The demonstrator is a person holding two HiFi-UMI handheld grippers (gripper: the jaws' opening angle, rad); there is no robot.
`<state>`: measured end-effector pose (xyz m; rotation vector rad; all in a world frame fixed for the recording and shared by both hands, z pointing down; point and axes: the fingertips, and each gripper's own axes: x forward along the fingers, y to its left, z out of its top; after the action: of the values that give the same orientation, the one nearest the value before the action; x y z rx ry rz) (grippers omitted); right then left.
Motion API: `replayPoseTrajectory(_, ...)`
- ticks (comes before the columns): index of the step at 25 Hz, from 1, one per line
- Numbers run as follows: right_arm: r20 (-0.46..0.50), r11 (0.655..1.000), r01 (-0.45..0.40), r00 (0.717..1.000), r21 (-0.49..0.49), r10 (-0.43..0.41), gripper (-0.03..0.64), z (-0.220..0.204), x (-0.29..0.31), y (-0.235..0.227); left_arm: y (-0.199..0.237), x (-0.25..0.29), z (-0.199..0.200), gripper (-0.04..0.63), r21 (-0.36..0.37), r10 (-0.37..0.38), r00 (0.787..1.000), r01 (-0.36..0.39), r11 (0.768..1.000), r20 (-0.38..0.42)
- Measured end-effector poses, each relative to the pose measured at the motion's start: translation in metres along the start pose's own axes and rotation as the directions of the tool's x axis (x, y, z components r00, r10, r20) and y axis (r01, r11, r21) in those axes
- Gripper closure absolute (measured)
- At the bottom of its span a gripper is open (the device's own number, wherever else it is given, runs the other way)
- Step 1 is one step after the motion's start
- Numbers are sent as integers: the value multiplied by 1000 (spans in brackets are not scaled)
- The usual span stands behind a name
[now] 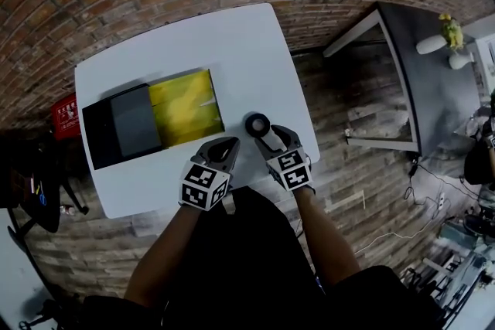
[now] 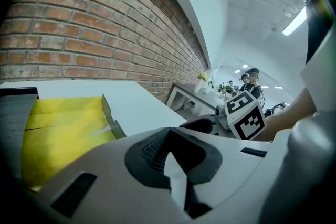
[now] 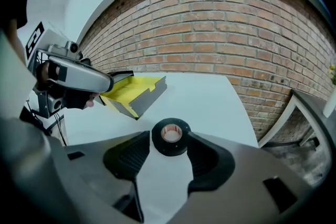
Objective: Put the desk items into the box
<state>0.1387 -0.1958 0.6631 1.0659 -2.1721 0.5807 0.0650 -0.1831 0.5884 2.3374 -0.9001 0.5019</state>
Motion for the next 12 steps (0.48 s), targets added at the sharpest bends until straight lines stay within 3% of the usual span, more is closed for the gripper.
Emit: replayPoseTrajectory(12,-33,1000,-19,999,-24,19,317,-7,20,-4,6,7,-6,583,-19,22,999,-22,1000,-29)
